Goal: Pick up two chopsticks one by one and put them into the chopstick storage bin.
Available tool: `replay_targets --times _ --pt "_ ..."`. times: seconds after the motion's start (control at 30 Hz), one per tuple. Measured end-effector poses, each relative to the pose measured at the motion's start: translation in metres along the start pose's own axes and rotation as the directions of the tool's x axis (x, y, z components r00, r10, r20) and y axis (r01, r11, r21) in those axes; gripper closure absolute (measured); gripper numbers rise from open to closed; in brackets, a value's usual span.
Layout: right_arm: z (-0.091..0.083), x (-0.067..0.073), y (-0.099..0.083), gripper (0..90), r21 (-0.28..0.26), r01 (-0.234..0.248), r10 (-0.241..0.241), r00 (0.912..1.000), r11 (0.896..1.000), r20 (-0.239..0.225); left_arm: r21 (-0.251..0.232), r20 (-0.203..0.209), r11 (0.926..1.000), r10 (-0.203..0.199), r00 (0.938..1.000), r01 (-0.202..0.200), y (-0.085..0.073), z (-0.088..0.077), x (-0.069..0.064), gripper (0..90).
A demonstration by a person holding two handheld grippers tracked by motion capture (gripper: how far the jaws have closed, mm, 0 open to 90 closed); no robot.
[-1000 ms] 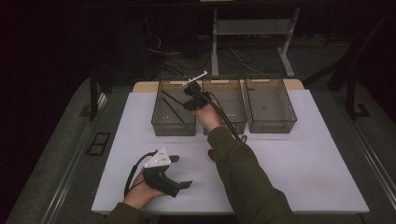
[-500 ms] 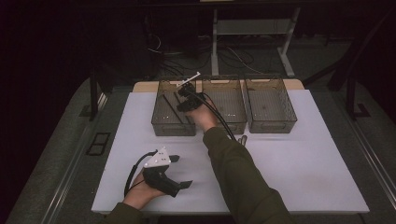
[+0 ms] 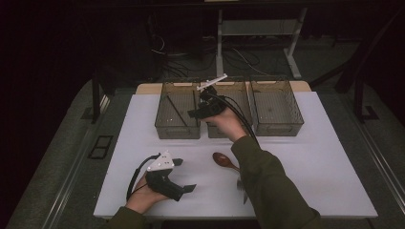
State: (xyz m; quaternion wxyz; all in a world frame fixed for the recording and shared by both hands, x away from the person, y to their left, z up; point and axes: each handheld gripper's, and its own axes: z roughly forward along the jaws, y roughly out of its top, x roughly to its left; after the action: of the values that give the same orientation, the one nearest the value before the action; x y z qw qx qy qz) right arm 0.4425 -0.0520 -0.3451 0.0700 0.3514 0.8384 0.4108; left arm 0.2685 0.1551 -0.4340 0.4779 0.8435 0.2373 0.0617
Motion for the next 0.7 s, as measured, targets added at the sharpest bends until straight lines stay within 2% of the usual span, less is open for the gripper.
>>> replay_targets --times 0.17,0.47,0.5,0.7 --pt "-0.019 -0.005 -0.018 39.9 -0.034 -0.010 0.009 0.9995 0.999 -0.029 -0.001 -0.001 1.0000 -0.008 1.0000 0.008 0.000 0.001 0.000 0.0" --pt "-0.051 -0.011 -0.050 37.7 -0.065 0.019 -0.021 0.9990 0.998 -0.039 -0.003 -0.007 0.9998 -0.019 0.9998 0.019 0.000 0.002 -0.002 0.0" --pt "-0.054 -0.012 -0.053 37.6 -0.068 0.019 -0.022 0.9989 0.997 -0.041 0.005 -0.007 0.9999 -0.011 0.9999 0.011 0.000 0.001 -0.001 0.0" --pt "-0.071 -0.013 -0.072 37.2 -0.089 0.012 -0.017 0.9984 0.996 -0.054 -0.003 -0.009 0.9998 -0.021 0.9997 0.021 0.000 0.001 -0.001 0.0"
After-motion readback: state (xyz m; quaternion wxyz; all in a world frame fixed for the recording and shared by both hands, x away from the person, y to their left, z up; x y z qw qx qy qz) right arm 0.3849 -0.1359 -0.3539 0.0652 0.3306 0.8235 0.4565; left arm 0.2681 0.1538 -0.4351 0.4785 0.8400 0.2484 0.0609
